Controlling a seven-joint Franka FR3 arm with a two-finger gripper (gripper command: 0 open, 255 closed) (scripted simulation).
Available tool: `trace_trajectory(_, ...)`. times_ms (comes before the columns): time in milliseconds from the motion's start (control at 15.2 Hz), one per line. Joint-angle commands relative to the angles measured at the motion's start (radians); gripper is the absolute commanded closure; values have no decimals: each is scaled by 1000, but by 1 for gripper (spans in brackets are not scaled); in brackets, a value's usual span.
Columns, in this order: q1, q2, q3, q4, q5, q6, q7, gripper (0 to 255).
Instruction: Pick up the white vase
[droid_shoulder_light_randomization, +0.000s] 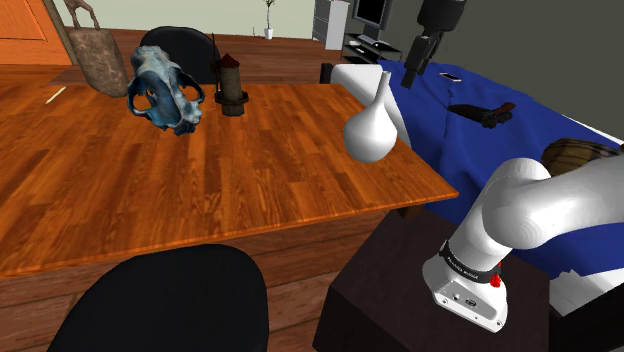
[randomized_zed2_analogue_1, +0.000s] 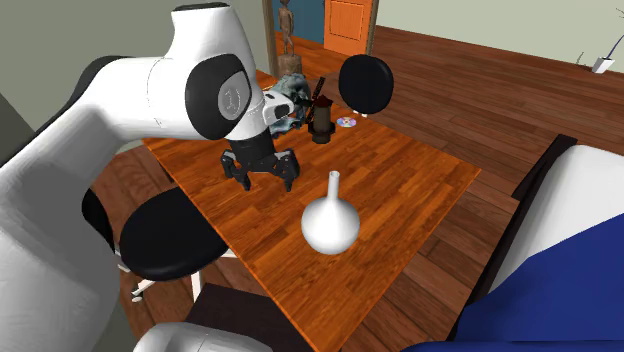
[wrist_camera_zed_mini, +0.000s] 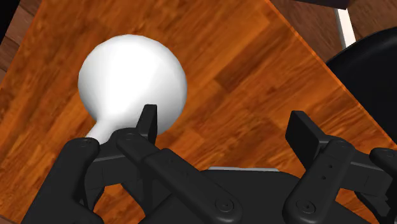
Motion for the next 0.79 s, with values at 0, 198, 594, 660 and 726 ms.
trace_trajectory(0,0,0,0,0,0,0,0,0)
trace_trajectory(198,-1,51,-78,12,-18,68,-80,0)
trace_trajectory(594,10,190,-234,76,-20,193,-244,0)
trace_trajectory(660,14,217,-260,92,-14,211,-273,0)
trace_trajectory(726,19,246,-286,109,-7,229,-303,0)
